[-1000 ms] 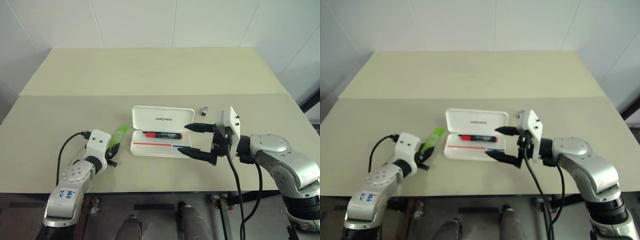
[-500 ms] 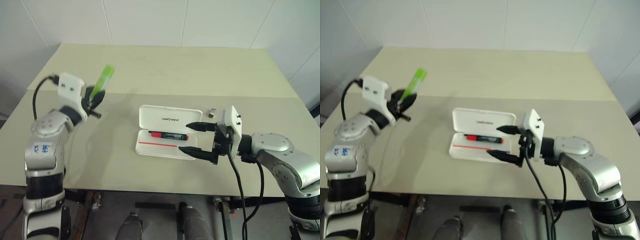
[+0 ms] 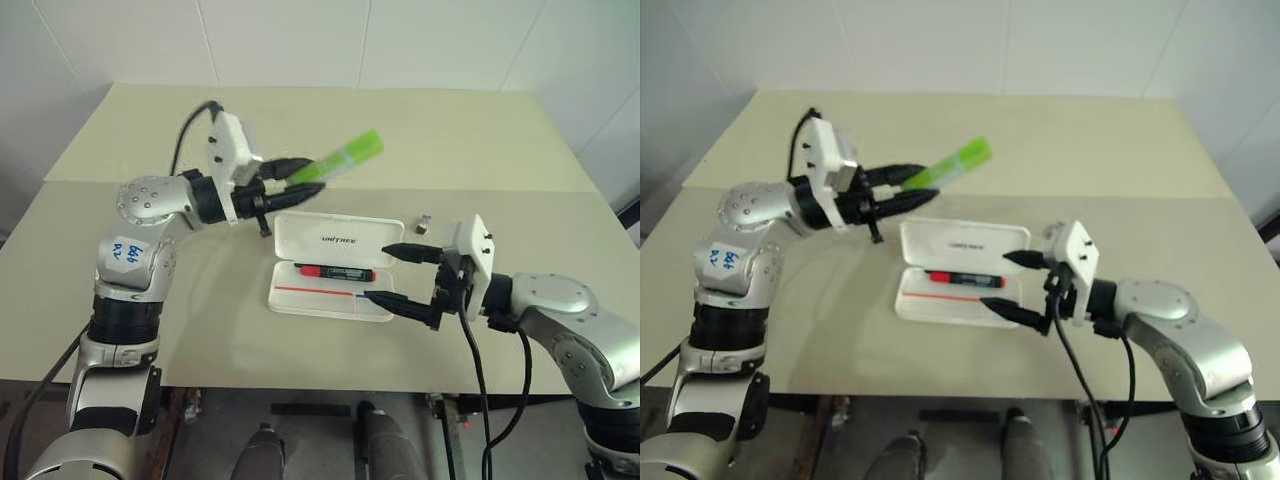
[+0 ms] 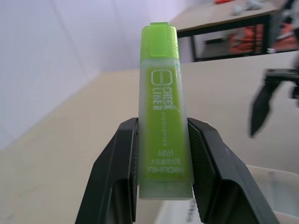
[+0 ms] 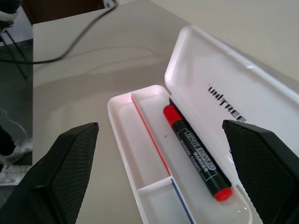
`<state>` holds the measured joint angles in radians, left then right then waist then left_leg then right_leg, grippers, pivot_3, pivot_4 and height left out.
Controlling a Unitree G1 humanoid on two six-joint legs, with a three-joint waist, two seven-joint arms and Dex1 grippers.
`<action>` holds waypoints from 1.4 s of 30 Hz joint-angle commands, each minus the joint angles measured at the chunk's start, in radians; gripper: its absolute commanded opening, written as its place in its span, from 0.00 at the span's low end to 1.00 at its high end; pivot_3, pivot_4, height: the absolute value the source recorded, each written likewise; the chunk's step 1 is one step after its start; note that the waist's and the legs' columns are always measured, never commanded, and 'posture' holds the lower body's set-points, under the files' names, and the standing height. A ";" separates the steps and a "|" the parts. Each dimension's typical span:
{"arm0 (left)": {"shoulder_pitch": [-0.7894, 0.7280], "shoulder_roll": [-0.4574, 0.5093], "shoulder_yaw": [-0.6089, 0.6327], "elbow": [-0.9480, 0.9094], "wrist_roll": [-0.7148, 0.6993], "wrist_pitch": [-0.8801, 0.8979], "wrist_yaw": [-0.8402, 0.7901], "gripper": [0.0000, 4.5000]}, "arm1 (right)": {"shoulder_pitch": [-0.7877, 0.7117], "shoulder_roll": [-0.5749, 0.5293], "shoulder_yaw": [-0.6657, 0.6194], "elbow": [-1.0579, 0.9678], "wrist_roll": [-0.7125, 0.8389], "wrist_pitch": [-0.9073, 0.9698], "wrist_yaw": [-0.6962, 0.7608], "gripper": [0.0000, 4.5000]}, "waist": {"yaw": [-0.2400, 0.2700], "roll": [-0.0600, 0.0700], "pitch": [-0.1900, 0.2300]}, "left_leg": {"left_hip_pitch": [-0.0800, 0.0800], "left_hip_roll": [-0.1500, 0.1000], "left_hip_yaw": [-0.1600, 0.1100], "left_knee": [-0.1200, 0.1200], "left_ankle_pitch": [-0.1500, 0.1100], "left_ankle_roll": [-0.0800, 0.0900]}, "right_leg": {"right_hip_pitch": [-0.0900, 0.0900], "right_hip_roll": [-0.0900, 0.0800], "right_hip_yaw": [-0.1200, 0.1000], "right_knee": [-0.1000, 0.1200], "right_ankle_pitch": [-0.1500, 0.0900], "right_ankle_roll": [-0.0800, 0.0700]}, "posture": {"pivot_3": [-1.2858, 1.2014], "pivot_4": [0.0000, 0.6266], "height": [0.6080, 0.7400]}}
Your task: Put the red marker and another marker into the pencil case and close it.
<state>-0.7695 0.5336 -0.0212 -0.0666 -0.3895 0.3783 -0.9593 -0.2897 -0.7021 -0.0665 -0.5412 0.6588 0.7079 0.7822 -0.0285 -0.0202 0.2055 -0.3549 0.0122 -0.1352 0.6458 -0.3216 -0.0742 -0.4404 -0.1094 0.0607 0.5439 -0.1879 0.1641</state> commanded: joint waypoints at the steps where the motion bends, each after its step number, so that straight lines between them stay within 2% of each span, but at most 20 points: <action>1: 0.022 0.036 -0.012 -0.027 -0.013 -0.006 -0.063 0.24 | 0.021 -0.011 -0.041 -0.065 0.023 0.007 -0.026 1.00 | -0.001 0.000 0.000 | 0.000 0.000 0.000 0.000 0.000 0.000 | 0.000 0.000 0.000 0.001 0.000 0.000 | 0.52 0.24 1.00; 9: 0.092 0.118 -0.125 -0.032 0.014 -0.005 -0.254 0.24 | 0.090 -0.012 -0.085 -0.133 0.041 0.030 -0.086 1.00 | 0.002 0.000 0.000 | 0.001 0.000 0.001 0.003 0.000 0.000 | -0.001 0.000 0.001 0.005 -0.003 -0.005 | 0.52 0.24 1.00; 17: 0.150 0.176 -0.178 -0.033 0.052 -0.015 -0.322 0.24 | 0.138 -0.020 -0.101 -0.166 0.052 0.035 -0.109 1.00 | 0.001 0.001 0.000 | 0.002 0.000 0.002 0.002 0.000 0.000 | -0.001 0.000 0.002 0.006 -0.003 -0.006 | 0.52 0.24 1.00; 26: 0.156 0.157 -0.187 0.100 0.143 -0.137 -0.302 0.24 | 0.175 -0.038 -0.060 -0.176 0.048 0.016 -0.079 1.00 | 0.004 0.001 0.000 | 0.002 0.000 0.002 0.003 0.000 0.000 | -0.001 0.000 0.002 0.006 -0.003 -0.006 | 0.52 0.24 1.00; 42: 0.147 0.105 -0.198 0.211 0.231 -0.260 -0.275 0.24 | 0.175 -0.033 -0.053 -0.165 0.032 0.012 -0.094 1.00 | 0.004 0.001 0.000 | 0.002 0.000 0.002 0.003 0.001 0.001 | -0.001 0.000 0.002 0.008 -0.003 -0.005 | 0.52 0.24 1.00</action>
<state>-0.6105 0.6400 -0.2206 0.1392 -0.1634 0.1408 -1.2371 -0.1081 -0.7345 -0.1144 -0.6753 0.6879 0.7414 0.6916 -0.0249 -0.0196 0.2060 -0.3527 0.0125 -0.1334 0.6484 -0.3211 -0.0736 -0.4411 -0.1089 0.0627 0.5518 -0.1905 0.1595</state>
